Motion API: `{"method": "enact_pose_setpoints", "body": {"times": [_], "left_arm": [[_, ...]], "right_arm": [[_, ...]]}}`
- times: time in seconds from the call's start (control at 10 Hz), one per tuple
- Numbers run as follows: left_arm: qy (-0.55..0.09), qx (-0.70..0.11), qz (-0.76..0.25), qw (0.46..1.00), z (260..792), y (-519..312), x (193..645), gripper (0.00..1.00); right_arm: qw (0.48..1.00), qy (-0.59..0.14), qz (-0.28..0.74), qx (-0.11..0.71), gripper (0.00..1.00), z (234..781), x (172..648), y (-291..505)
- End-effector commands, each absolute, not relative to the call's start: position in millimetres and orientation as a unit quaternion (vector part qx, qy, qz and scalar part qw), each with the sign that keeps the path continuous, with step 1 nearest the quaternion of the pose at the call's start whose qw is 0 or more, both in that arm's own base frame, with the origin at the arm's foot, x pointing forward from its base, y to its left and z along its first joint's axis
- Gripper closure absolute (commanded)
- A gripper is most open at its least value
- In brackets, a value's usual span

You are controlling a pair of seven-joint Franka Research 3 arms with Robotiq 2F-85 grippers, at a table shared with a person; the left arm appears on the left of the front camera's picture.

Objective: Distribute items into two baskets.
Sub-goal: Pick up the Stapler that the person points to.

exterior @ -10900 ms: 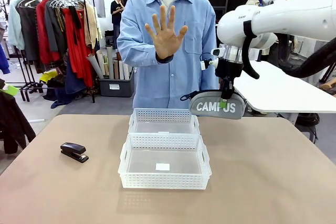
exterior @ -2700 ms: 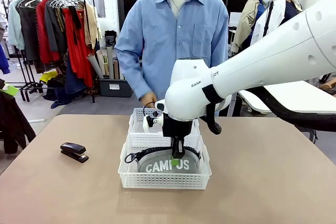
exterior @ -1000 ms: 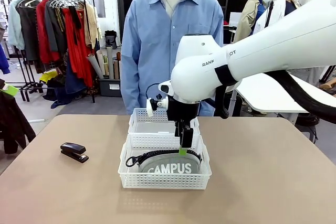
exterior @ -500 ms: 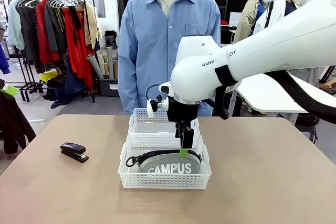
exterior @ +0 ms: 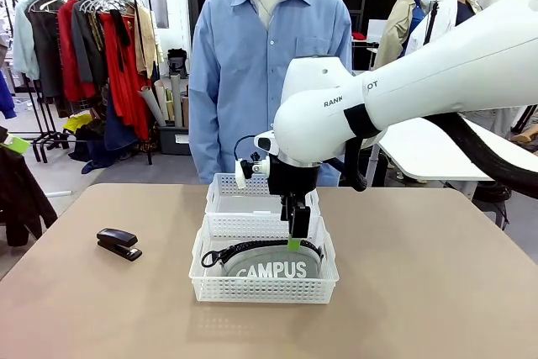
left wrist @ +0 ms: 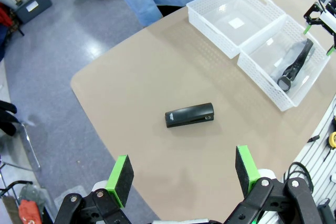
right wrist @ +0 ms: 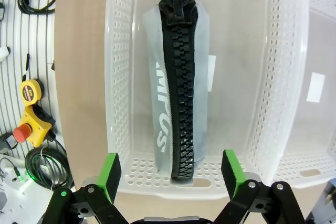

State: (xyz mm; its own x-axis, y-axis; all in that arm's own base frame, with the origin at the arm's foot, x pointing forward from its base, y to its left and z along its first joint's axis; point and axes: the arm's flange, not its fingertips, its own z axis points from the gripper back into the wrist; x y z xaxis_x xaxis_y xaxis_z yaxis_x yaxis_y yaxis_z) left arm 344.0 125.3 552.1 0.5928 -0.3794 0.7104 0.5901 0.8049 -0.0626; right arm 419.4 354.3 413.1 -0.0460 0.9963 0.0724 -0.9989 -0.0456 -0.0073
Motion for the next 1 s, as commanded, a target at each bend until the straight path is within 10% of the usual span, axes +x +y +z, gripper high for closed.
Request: {"method": "enact_pose_setpoints", "body": {"times": [0.0,0.9], "left_arm": [[-0.362,-0.154,-0.283,0.875,553,126,344,0.0],[-0.362,-0.154,-0.283,0.875,553,126,344,0.0]], "right_arm": [[0.69,-0.034,0.722,0.023,0.0,414,421,356],[0.792,-0.097,0.601,0.048,0.0,492,401,187]]}}
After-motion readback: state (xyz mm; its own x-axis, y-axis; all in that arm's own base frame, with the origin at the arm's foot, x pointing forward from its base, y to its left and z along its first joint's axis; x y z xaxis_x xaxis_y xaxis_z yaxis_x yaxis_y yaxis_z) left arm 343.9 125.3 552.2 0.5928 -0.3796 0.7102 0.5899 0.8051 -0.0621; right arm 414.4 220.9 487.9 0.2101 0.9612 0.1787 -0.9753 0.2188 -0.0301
